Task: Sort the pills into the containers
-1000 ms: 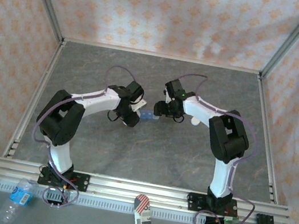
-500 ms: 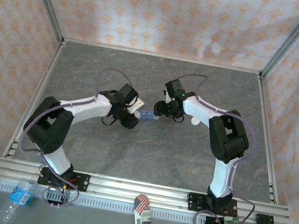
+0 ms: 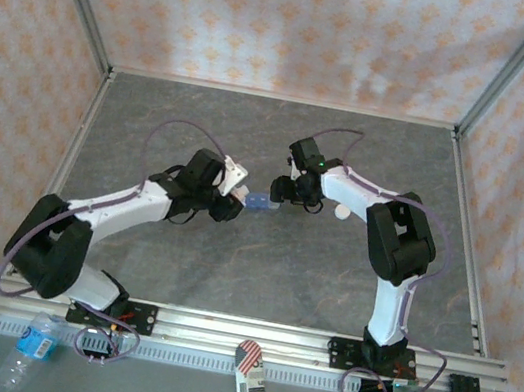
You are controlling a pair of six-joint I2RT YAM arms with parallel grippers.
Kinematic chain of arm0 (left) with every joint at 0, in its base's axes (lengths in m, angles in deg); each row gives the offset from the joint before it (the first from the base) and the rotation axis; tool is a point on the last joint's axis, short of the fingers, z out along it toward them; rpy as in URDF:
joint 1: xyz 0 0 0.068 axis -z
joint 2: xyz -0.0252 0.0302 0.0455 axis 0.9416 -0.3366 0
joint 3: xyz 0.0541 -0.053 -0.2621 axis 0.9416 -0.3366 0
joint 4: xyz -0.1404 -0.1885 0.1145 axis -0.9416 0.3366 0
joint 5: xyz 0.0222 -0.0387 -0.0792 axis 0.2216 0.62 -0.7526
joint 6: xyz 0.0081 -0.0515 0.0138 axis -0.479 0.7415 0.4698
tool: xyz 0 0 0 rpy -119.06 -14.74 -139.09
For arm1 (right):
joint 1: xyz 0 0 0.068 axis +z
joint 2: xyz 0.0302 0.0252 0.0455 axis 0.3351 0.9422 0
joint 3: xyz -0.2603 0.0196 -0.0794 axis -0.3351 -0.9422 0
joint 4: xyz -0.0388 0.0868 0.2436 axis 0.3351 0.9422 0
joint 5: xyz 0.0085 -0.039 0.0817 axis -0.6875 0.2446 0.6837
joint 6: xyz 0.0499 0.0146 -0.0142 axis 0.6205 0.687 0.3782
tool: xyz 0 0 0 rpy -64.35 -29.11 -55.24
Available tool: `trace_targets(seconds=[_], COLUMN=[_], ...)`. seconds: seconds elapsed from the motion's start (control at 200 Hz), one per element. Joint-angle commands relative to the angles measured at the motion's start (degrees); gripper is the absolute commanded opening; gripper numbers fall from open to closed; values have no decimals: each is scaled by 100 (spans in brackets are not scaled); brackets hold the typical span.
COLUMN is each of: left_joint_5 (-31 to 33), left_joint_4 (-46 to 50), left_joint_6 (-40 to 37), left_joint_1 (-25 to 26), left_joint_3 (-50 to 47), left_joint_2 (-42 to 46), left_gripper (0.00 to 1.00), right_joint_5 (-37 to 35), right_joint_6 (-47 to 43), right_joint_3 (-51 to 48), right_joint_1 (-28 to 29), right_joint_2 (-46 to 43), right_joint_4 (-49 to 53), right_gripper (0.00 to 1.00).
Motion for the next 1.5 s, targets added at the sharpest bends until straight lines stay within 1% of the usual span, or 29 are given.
trace_targets(seconds=[0.0, 0.145, 0.315, 0.51, 0.611, 0.776, 0.896, 1.031, 1.186, 1.496], left_joint_5=[-107, -121, -208, -287, -284, -425, -589, -756, -797, -775], left_joint_4=[-1064, -1962, -3525, -4617, -5223, -5803, -5995, -5920, -5637, -5370], left_joint_6=[178, 382, 649, 712, 672, 797, 941, 981, 955, 910], left_joint_1=[-42, -47, -49, 37, 116, 234, 361, 476, 543, 570], left_joint_3=[-268, -555, -781, -421, -218, 228, 519, 678, 641, 490], left_joint_2=[485, 950, 1215, 1037, 883, 614, 495, 422, 452, 513], left_gripper=[0, 0, 0, 0, 0, 0, 0, 0, 0, 0], right_joint_5=[-238, -382, -529, -997, -1108, -1182, -1065, -1020, -1002, -1004], right_joint_6=[138, 212, 306, 314, 341, 353, 355, 341, 329, 315], right_joint_3=[222, 455, 816, 981, 793, 399, 200, 95, -27, -74], right_joint_1=[11, -15, -237, -691, -1011, -1485, -1706, -1727, -1721, -1721], right_joint_2=[-305, -646, -991, -1083, -1085, -1039, -893, -622, -377, -122], right_joint_4=[366, 582, 981, 1606, 1768, 1870, 1899, 1870, 1810, 1650], right_gripper=[67, 68, 68, 69, 70, 71, 73, 73, 73, 72])
